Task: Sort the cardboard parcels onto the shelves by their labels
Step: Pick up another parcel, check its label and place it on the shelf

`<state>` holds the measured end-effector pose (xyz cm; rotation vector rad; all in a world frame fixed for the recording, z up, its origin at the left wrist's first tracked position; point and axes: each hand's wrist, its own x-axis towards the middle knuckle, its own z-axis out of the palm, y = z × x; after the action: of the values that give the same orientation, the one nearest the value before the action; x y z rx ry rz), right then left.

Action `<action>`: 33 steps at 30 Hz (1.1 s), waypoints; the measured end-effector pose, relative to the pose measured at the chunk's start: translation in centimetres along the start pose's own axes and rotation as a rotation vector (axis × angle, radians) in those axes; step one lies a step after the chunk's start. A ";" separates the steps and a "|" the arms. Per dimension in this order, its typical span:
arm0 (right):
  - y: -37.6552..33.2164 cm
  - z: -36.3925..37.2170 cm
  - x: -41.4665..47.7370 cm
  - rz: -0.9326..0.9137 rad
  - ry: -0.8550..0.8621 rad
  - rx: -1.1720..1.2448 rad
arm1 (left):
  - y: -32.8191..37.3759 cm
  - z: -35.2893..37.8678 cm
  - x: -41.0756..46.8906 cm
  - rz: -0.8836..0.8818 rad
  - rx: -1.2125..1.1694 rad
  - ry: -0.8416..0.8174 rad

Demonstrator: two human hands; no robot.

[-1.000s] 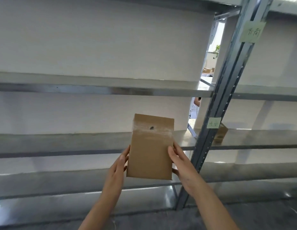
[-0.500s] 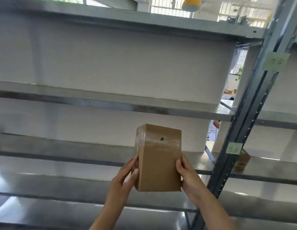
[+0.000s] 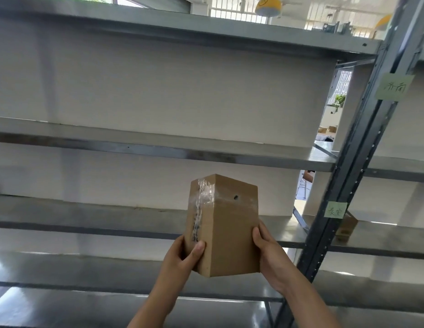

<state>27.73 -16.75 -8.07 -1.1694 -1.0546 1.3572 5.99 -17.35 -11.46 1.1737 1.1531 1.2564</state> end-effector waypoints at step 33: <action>7.1 5.3 4.0 0.156 -0.045 -0.142 | -1.2 -1.3 0.3 0.031 -0.074 0.058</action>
<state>21.35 -13.52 -14.68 -1.3545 -1.1256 1.4547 4.80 -17.04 -12.76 1.1105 1.1248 1.3531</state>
